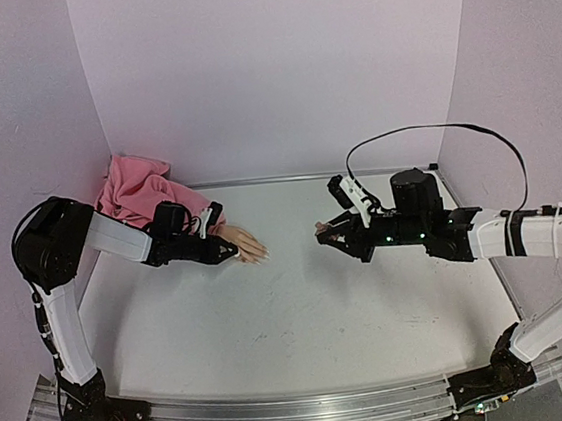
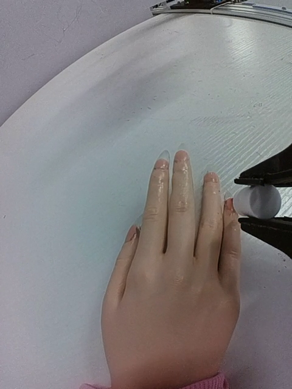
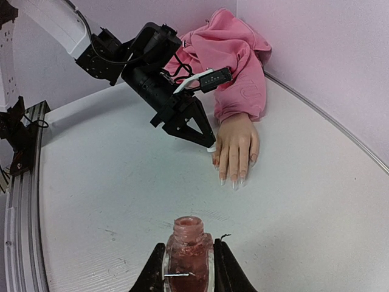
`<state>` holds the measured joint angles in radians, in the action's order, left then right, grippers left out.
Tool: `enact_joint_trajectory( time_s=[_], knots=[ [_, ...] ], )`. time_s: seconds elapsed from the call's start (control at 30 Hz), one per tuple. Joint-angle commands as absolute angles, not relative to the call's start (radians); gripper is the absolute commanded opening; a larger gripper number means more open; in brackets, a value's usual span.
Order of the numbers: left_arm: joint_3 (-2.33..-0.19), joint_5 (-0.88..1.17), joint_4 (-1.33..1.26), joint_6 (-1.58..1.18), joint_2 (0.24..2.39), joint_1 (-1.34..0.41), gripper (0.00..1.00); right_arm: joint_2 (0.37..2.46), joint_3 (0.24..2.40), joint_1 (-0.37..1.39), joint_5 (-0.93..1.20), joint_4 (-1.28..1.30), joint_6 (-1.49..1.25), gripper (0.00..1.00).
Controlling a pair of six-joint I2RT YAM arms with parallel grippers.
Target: Paint the nails
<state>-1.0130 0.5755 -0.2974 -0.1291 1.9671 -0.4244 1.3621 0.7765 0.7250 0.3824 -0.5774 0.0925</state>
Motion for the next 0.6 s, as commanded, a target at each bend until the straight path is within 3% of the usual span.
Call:
enact_joint_trajectory(
  time_s=[0.0, 0.57],
  knots=[
    [-1.053, 0.6, -0.337, -0.126, 1.97, -0.42, 0.0, 1.364, 0.808, 0.725, 0.408, -0.64, 0.082, 0.0],
    [-1.073, 0.599, -0.32, -0.124, 1.983, -0.426, 0.0, 1.367, 0.81, 0.725, 0.41, -0.64, 0.083, 0.0]
  ],
)
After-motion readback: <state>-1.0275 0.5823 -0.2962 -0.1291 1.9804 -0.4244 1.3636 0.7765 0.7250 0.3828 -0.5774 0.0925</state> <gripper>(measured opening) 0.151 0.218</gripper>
